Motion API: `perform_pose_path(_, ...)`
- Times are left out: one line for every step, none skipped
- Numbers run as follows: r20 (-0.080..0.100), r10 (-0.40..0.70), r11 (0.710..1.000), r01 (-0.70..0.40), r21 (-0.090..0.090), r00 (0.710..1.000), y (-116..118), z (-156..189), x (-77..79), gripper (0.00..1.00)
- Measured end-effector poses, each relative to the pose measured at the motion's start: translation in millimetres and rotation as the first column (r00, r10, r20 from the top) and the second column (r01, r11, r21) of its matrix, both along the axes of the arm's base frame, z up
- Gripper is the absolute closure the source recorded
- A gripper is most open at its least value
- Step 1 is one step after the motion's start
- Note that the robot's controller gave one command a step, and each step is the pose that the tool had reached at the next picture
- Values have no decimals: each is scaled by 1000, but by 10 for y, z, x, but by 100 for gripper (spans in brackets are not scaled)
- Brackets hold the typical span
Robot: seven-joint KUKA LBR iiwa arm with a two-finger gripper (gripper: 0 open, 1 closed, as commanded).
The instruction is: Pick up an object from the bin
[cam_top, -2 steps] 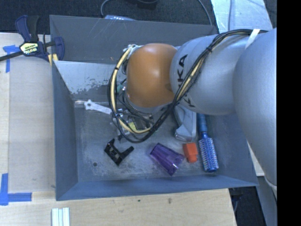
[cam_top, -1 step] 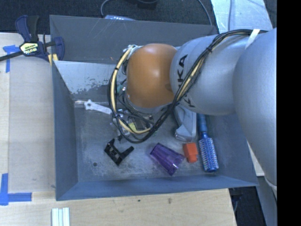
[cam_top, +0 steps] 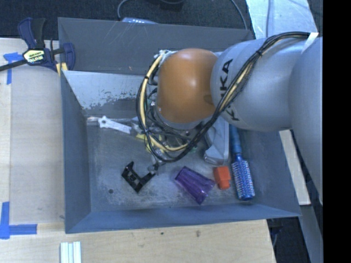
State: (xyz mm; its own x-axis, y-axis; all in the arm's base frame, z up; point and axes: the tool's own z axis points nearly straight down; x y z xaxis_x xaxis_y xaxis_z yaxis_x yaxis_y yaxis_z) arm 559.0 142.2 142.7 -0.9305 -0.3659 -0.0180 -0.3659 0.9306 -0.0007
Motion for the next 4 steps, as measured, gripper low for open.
perform_pose_path(0,0,1000,0,0,1000,0,0,0,0)
perform_pose_path(10,48,999,-48,0,999,51,-348,-234,0)
perform_pose_path(4,11,1000,-11,2,1000,49,-636,-363,0)
perform_pose_path(15,85,996,-85,1,996,207,-718,-283,100)
